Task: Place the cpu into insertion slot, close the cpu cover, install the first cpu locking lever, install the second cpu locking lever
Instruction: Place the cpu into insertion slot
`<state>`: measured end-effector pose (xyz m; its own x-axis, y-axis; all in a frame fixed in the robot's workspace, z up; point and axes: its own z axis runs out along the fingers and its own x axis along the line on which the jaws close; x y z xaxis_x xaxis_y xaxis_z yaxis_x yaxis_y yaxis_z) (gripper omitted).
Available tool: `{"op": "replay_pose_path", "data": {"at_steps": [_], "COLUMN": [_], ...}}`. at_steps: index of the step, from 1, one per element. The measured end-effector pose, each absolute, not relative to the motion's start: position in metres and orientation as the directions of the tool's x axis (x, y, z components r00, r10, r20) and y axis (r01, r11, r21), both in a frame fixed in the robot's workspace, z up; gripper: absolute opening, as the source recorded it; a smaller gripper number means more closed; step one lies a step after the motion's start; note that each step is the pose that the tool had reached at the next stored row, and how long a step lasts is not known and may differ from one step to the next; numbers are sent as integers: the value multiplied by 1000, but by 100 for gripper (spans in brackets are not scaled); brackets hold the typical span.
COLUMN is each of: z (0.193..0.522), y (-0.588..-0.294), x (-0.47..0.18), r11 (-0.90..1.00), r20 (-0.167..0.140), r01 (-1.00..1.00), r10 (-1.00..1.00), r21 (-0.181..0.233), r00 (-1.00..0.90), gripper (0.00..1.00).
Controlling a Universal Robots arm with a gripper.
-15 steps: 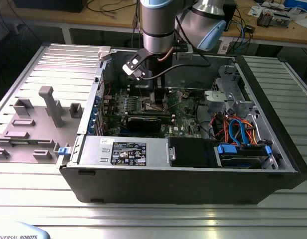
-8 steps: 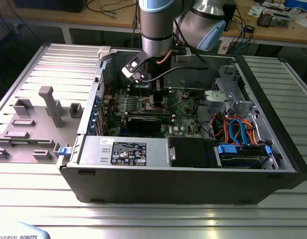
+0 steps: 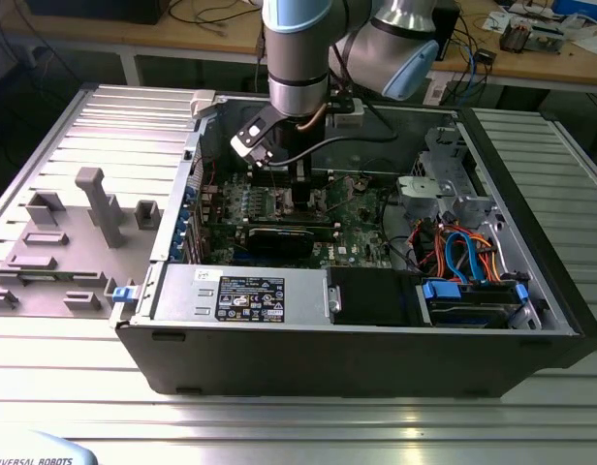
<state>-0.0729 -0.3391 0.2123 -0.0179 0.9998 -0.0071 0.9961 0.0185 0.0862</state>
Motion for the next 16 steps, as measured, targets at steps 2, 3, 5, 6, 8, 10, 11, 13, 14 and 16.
{"op": "replay_pose_path", "data": {"at_steps": [2, 3, 5, 6, 8, 10, 11, 13, 14, 16], "z": [209, 208, 206, 205, 204, 204, 203, 203, 202, 202], "y": [-339, -339, -339, -339, -339, -339, -339, -339, -339, -338], "x": [-73, -73, -73, -73, -73, -73, -73, -73, -73, -73], "r11": [9, 2, -5, -7, -11, -14, -16, -19, -19, -19], "r20": [-7, -7, -7, -7, -7, -7, -7, -7, -7, -7], "r01": [996, 996, 996, 996, 996, 996, 996, 996, 996, 996], "r10": [1000, 1000, 1000, 1000, 1000, 1000, 1000, 1000, 1000, 1000], "r21": [86, 86, 86, 86, 86, 86, 86, 86, 86, 86], "r00": [-8, -1, 6, 8, 11, 15, 17, 20, 20, 20], "gripper": [54, 54, 54, 54, 54, 54, 54, 54, 54, 54]}}
